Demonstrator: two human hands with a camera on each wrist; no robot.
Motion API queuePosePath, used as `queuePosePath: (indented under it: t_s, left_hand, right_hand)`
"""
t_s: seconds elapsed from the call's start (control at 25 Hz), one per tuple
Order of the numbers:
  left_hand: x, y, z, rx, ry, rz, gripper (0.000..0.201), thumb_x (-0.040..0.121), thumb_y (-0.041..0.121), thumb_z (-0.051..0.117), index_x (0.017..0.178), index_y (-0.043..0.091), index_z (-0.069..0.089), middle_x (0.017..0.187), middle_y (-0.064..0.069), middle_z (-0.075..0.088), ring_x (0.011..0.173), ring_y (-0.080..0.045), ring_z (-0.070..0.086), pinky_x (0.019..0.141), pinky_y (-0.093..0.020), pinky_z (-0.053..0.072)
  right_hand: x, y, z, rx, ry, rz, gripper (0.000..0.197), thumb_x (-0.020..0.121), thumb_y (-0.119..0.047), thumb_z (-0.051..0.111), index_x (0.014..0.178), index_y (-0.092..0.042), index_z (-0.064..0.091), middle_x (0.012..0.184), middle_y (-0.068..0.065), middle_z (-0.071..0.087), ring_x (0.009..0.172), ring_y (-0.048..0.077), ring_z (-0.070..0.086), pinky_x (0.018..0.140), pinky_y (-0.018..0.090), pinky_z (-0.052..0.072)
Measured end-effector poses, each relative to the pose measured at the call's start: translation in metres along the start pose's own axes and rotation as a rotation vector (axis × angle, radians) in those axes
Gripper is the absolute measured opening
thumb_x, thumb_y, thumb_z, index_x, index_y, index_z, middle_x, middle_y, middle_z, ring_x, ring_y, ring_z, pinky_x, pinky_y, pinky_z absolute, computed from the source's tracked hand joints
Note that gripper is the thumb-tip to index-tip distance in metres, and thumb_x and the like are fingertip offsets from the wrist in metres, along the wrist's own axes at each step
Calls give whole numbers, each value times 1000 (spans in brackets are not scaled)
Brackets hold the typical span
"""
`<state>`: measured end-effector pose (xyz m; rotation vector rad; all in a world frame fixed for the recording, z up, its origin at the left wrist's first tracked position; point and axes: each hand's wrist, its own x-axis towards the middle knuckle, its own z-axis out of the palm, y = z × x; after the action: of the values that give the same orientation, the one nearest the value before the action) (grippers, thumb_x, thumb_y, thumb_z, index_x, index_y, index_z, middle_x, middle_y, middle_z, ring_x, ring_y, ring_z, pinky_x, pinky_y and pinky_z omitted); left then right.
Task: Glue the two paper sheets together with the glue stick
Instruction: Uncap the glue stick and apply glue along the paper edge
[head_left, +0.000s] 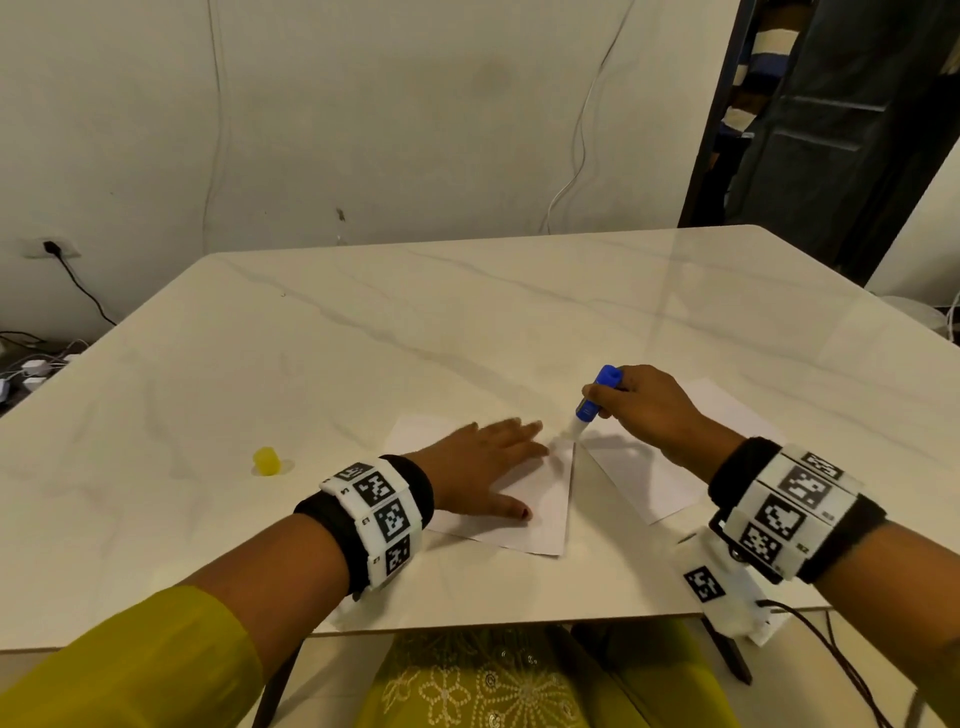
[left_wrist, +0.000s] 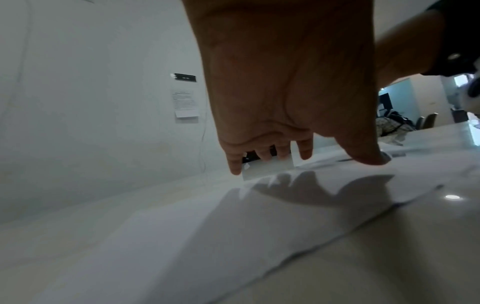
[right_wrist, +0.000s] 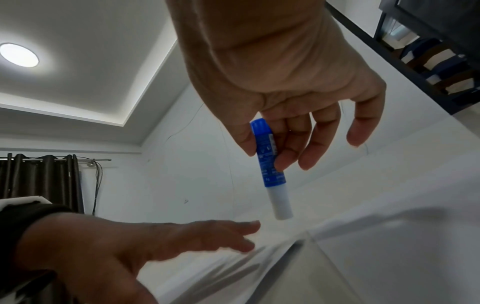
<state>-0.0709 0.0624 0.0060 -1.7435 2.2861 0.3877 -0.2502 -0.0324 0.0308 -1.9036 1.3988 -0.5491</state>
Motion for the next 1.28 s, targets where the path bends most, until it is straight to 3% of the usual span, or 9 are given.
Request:
queuePosePath:
  t_s: [0.12, 0.32, 0.76, 1.28]
  left_hand:
    - [7, 4, 8, -48, -90, -8, 78, 87, 57, 44, 149, 31, 4, 159, 5, -7, 147, -18, -1, 118, -48, 12]
    - [10, 9, 11, 4, -28, -80, 77, 85, 61, 43, 147, 30, 9, 159, 3, 1, 146, -21, 8, 110, -51, 28]
    - [12, 15, 10, 16, -8, -96, 76, 85, 59, 44, 146, 27, 13, 159, -2, 6, 144, -25, 14, 107, -51, 33]
    - [13, 15, 11, 3, 10, -102, 76, 84, 59, 47, 145, 24, 17, 158, -1, 10, 143, -24, 17, 104, -52, 36]
  right_hand:
    - [12, 2, 7, -91, -15, 0, 39, 85, -41, 56, 90, -3, 62, 95, 17, 67, 79, 25, 53, 88, 47, 44]
    - [18, 0, 15, -235, -45, -18, 28, 87, -44, 52, 86, -15, 53, 87, 5, 56, 83, 23, 51, 88, 43, 40]
    - [21, -7, 18, -357, -81, -23, 27, 91, -42, 46, 88, -16, 48, 90, 3, 50, 85, 22, 46, 82, 37, 30]
    - [-5, -4, 20, -460, -141, -75, 28, 90, -45, 47, 85, -18, 48, 84, 0, 51, 83, 20, 46, 78, 34, 28]
